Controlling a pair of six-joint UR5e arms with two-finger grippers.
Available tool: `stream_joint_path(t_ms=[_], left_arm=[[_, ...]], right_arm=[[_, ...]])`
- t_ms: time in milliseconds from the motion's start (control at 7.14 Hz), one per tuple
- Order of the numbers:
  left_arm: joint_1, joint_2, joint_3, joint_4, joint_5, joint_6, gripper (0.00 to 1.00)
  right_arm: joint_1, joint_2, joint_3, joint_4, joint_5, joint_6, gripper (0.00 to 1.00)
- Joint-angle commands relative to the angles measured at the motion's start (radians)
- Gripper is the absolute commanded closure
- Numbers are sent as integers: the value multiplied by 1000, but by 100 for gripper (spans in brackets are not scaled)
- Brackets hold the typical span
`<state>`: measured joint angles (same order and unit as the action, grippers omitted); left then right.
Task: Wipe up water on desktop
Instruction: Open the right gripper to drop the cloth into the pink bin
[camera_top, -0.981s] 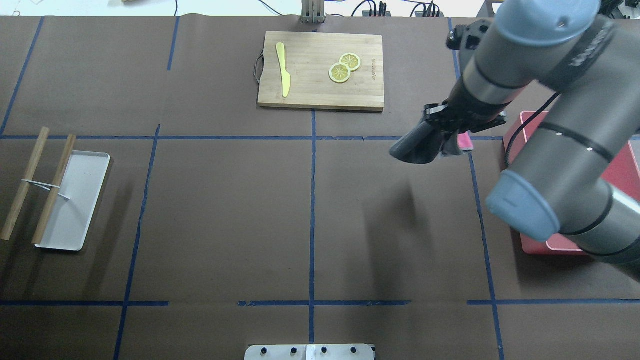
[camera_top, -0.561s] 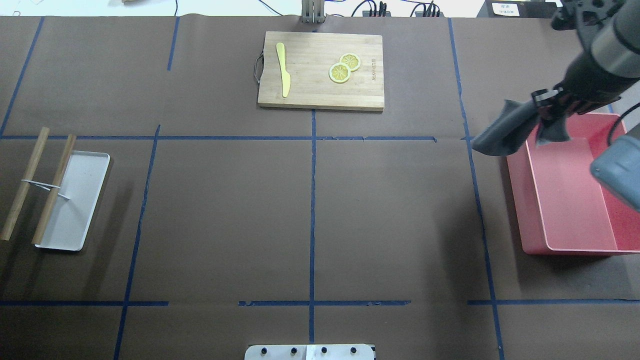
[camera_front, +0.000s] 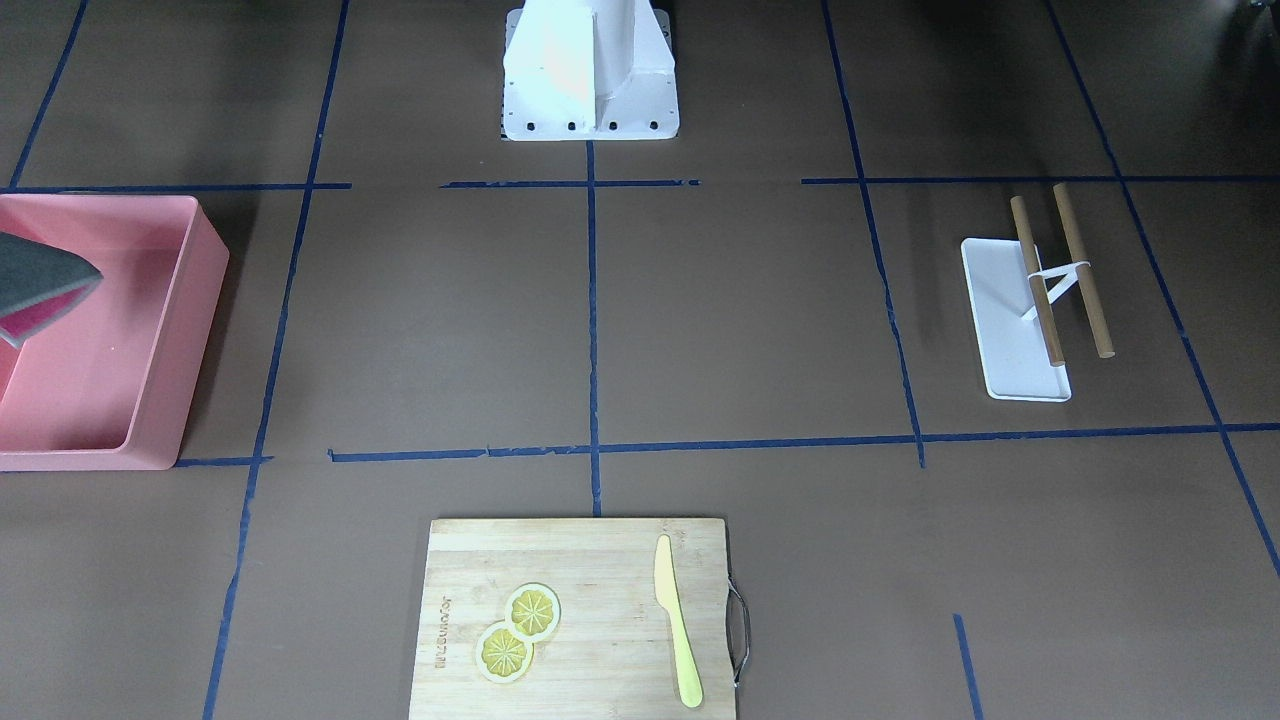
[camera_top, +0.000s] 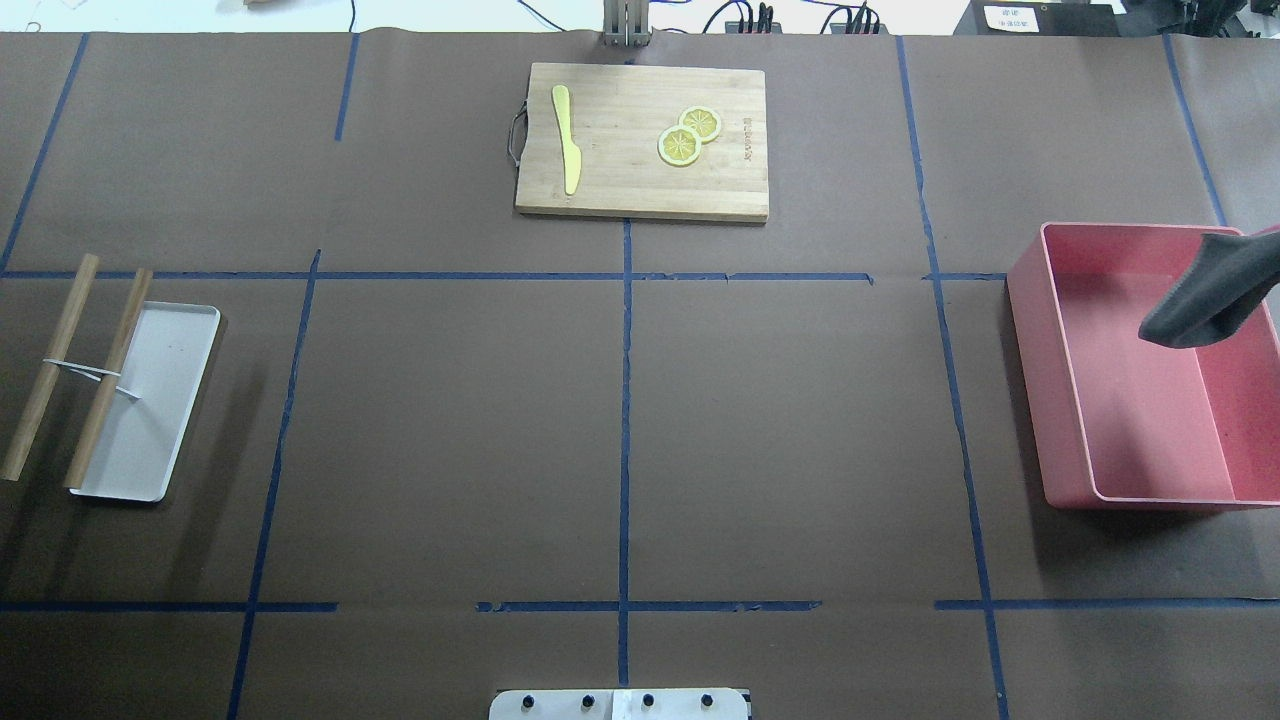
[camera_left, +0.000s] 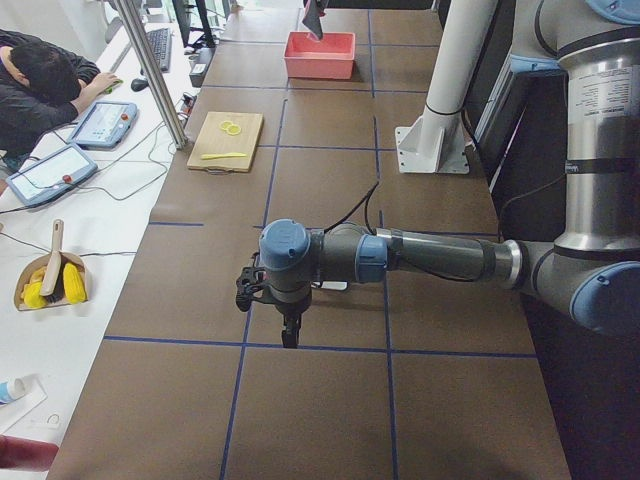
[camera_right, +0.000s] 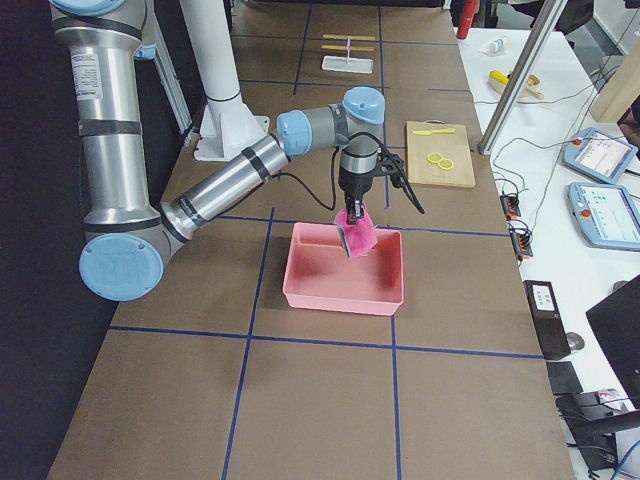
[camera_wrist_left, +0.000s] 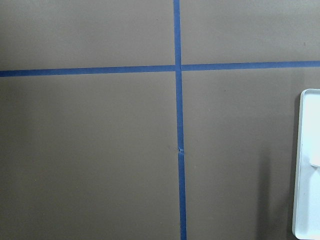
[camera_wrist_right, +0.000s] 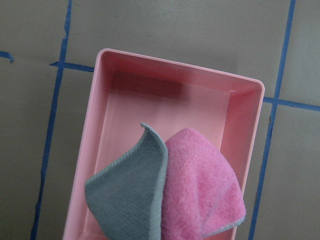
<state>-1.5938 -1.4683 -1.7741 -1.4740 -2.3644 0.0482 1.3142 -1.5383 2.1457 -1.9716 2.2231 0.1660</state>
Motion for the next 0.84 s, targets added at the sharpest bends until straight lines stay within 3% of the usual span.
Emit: stream_joint_path(t_ms=[0, 140, 701], left_arm=[[0, 0, 1, 0, -1, -1, 0], [0, 0, 1, 0, -1, -1, 0], [2, -15, -4, 0, 4, -2, 0]], right_arm=[[14, -39, -17, 66, 13, -16, 64], [16, -43, -15, 66, 20, -10, 1], [17, -43, -40, 66, 18, -8, 0]])
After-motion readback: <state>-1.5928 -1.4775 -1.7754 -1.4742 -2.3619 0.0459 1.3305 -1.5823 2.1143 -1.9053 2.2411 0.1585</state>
